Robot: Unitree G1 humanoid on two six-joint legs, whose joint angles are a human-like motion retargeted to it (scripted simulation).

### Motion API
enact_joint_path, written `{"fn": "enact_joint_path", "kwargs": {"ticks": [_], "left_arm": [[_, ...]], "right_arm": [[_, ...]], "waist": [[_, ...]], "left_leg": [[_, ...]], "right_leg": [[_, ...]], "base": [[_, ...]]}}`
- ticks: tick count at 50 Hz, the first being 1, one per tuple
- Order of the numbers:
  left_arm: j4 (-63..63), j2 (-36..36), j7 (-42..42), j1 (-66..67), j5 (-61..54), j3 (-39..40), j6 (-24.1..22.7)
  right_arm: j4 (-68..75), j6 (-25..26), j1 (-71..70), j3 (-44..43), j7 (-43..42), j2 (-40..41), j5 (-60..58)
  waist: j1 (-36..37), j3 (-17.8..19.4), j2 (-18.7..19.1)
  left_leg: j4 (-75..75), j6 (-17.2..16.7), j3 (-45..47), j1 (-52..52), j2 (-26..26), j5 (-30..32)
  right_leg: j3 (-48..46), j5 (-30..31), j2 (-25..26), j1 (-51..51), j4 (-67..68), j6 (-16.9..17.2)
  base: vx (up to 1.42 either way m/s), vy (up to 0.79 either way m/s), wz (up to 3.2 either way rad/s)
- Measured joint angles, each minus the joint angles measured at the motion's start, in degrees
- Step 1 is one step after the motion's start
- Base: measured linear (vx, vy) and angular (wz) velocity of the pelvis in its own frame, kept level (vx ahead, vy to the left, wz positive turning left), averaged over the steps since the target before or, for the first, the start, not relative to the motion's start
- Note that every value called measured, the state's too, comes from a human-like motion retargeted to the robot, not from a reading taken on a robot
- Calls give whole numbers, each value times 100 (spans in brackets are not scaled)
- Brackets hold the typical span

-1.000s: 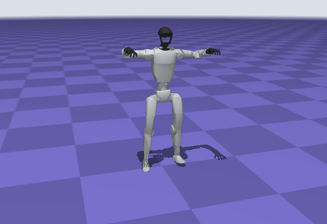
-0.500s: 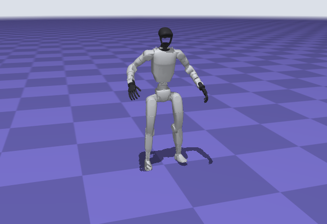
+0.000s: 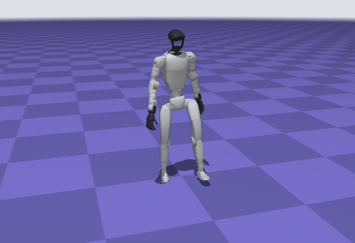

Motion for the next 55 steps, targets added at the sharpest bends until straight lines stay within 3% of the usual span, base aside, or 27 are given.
{"fn": "enact_joint_path", "kwargs": {"ticks": [13, 25, 28, 35, 45, 50, 55], "left_arm": [[193, 325, -497, -571, 535, -681, -120], [-313, 1881, -28, -1446, 252, -621, -462], [-220, 2222, 247, -1978, 515, -811, -482], [-2, 2320, 935, -3626, 778, -1392, -471], [-703, 1724, 1109, -5199, 53, -1845, -574], [-1185, 1248, 819, -5198, -61, -1933, -639], [-1428, 906, 281, -4461, 182, -1982, -518]], "right_arm": [[513, 10, -1679, 789, 318, 134, -430], [-1940, -397, -1291, 982, -53, 366, -19], [-2331, -467, -800, 847, -164, 356, 98], [-2346, -427, 207, 276, -340, 196, 144], [-1732, -62, 890, -244, 160, -155, -16], [-1497, 10, 1038, -516, 468, -197, 111], [-1118, 98, 968, -772, 540, -152, 402]], "waist": [[685, 82, 134], [920, -87, -855], [823, -111, -902], [92, -100, -448], [-1112, -18, 219], [-1379, -35, 458], [-1471, -90, 695]], "left_leg": [[-817, -411, -26, -214, 208, 868], [-910, -244, 454, -35, 294, 581], [-847, -231, 475, 90, 355, 424], [-674, -361, 237, 420, 477, 118], [-654, -563, -171, 788, 295, -130], [-608, -579, -436, 856, 60, -222], [-501, -523, -733, 827, -157, -217]], "right_leg": [[444, -173, 181, 348, -103, -14], [1233, 147, 97, -3, 89, 129], [1435, 178, 187, -15, 246, 91], [1052, -61, 370, -297, 389, -109], [519, 659, 306, -995, -228, -61], [229, 979, 79, -997, -182, -54], [-23, 759, -167, -842, -108, -50]], "base": [[20, 6, -36], [26, 14, -50], [24, 16, -17], [19, 14, 29], [15, 3, 47], [16, -7, 53], [15, -12, 47]]}}
